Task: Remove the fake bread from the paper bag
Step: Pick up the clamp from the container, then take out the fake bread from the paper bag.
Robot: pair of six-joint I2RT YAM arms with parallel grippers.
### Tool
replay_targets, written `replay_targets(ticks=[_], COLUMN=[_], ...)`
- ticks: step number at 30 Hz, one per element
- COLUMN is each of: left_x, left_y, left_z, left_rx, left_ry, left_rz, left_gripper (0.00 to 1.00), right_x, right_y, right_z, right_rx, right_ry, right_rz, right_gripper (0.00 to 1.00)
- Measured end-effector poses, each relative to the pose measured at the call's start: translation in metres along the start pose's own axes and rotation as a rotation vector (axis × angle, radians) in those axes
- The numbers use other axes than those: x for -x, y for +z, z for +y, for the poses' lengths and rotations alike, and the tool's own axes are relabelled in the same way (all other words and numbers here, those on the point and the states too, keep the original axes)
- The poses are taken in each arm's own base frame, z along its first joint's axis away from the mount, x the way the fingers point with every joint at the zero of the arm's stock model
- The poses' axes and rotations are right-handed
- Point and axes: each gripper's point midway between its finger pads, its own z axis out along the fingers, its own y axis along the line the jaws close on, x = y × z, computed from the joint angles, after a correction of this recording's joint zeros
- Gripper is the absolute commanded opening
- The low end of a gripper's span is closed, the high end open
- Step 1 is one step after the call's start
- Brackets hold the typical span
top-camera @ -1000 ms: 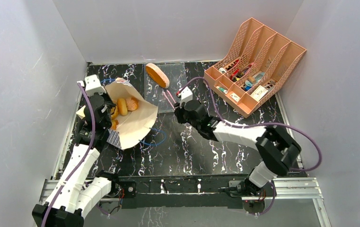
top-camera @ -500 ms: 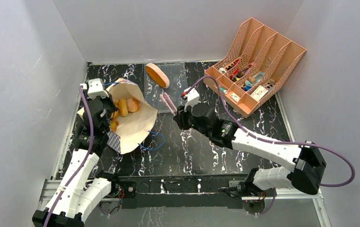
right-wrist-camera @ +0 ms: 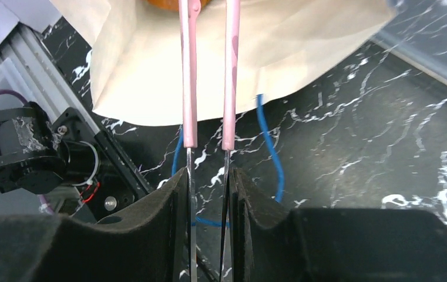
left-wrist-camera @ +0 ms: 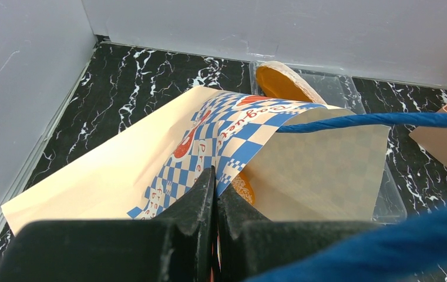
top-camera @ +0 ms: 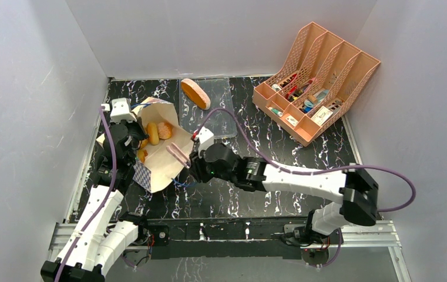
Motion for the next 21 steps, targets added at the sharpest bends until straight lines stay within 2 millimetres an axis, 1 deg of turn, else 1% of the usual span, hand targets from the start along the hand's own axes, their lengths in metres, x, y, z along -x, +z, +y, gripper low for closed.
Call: replay_targets(ticks=[3, 7, 10, 12, 15, 17, 21], left_x=[0.000, 0.001, 0.001, 0.000, -0.002, -0.003, -0.002], left_y=[0.000, -0.003, -0.005, -0.007, -0.007, -0.008, -0.012], left_z=[-0.002, -0.005, -0.008, -0.011, -0.013, -0.015, -0.017], left_rx=[-0.011, -0.032, -0.051, -0.063, -0.075, -0.083, -0.095], left_ry=[-0.001, -0.010, -0.024, -0.037, -0.055, -0.066, -0.083], left_rz=[0.001, 0.000, 0.002, 0.005, 0.016, 0.021, 0.021], left_gripper=[0.00, 0.00, 0.00, 0.00, 0.00, 0.00, 0.00], right_x=[-0.016, -0.028, -0.026, -0.020, -0.011, -0.012, -0.037], right_y=[0.016, 0.034, 0.046, 0.056, 0.078, 0.094, 0.121], right_z=[0.010, 0.013, 0.017, 0.022, 0.031, 0.035, 0.030], right_rx=[0.007, -0.013, -0.026, -0.031, -0.029, -0.033, -0.075], right_ry=[0.018, 0.043, 0.053, 0.065, 0.077, 0.088, 0.094], right_rz=[0.058, 0.106, 0.121, 0.121, 0.113, 0.121, 0.185], right_gripper=[0.27, 0.27, 0.28, 0.28, 0.27, 0.27, 0.27])
